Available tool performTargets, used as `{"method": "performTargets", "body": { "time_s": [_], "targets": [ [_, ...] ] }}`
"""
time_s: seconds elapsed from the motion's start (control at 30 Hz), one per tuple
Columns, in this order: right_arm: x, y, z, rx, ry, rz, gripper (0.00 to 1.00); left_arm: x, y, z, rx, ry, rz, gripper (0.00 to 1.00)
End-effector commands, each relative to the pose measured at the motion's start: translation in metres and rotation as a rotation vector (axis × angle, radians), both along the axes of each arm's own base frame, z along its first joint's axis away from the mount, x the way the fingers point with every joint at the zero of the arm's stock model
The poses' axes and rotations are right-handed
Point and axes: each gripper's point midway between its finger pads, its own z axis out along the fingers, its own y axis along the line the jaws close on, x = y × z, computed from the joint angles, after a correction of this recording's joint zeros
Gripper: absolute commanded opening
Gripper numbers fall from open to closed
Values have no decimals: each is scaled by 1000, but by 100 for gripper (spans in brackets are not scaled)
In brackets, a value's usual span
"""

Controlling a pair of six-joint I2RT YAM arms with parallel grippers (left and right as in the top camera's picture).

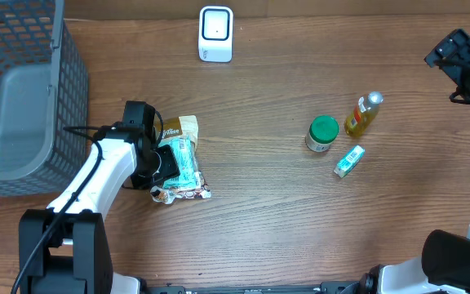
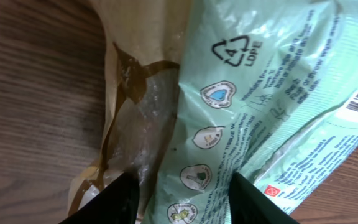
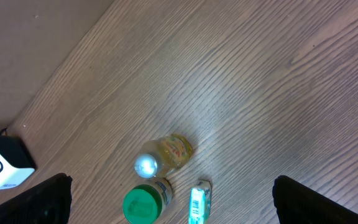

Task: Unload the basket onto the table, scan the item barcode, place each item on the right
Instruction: 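Grasp the mint-green wipes pack with the left gripper and lift it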

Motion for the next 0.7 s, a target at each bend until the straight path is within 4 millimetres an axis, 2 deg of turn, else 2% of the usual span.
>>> {"method": "performTargets", "body": {
  "time_s": [0.0, 0.07, 0.1, 0.17, 0.23, 0.4, 0.43, 0.5, 0.67],
  "targets": [
    [0, 0, 0, 2, -2, 4, 100, -19, 5, -22, 27, 68, 7, 43],
    [0, 0, 0, 2, -2, 4, 100, -20, 5, -22, 26, 69, 6, 40],
    [0, 0, 0, 2, -2, 4, 100, -20, 5, -21, 26, 69, 6, 35],
    [0, 0, 0, 2, -2, 4, 100, -19, 2, -20, 10, 65, -11, 17],
    [0, 0, 0, 2, -2, 3, 100, -14, -1, -14, -13, 43, -30, 10],
    [0, 0, 0, 2, -2, 4, 100, 13, -4, 24, -23, -85, -86, 9],
    [0, 0, 0, 2, -2, 4, 100, 18, -6, 34, -21, -119, -136, 5],
    [0, 0, 0, 2, -2, 4, 100, 22, -10, 50, -18, -172, -265, 4],
    [0, 0, 0, 1, -2, 4, 100, 21, -17, 56, -9, -195, -384, 4]
  ]
}}
